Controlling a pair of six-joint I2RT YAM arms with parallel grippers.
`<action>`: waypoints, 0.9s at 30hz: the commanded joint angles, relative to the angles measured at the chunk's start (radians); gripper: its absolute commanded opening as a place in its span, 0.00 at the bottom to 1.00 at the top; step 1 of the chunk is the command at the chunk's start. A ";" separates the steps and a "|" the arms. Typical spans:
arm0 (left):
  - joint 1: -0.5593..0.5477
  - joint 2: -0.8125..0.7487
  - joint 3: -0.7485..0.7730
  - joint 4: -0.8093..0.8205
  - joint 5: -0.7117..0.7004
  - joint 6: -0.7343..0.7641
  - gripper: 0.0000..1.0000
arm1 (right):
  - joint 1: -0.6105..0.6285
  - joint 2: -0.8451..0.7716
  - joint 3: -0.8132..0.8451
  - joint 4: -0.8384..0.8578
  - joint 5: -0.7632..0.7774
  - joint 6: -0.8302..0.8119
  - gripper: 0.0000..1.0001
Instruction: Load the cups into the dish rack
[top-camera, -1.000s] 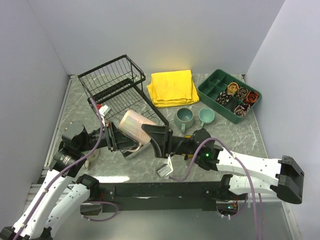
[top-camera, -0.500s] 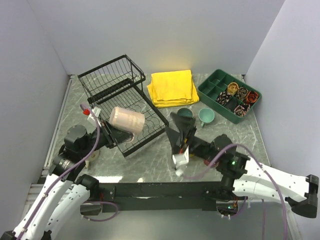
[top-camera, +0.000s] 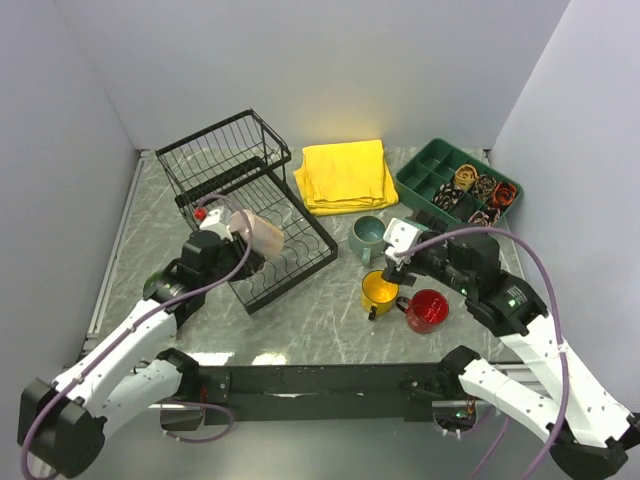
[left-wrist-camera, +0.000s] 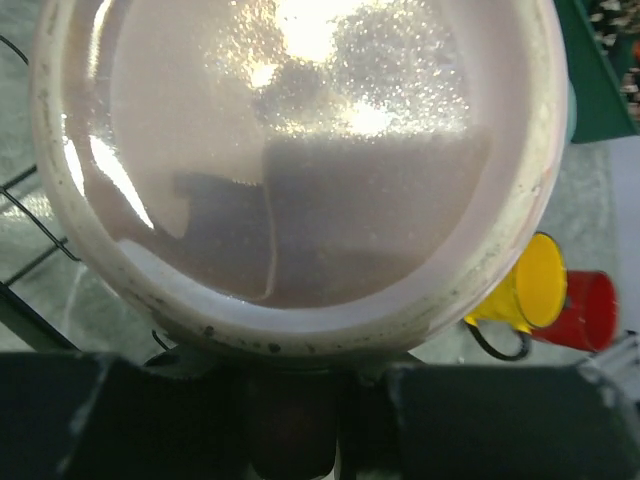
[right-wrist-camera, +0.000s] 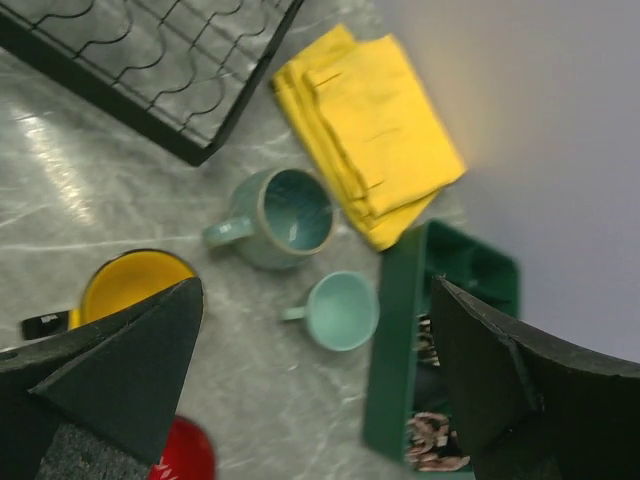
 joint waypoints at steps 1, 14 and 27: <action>-0.076 0.025 0.063 0.237 -0.207 0.070 0.01 | -0.045 -0.005 -0.001 -0.026 -0.097 0.129 1.00; -0.243 0.307 0.178 0.174 -0.652 0.125 0.01 | -0.217 -0.103 -0.067 0.058 -0.215 0.205 1.00; -0.227 0.415 0.129 0.030 -0.893 -0.059 0.01 | -0.338 -0.198 -0.171 0.097 -0.286 0.286 1.00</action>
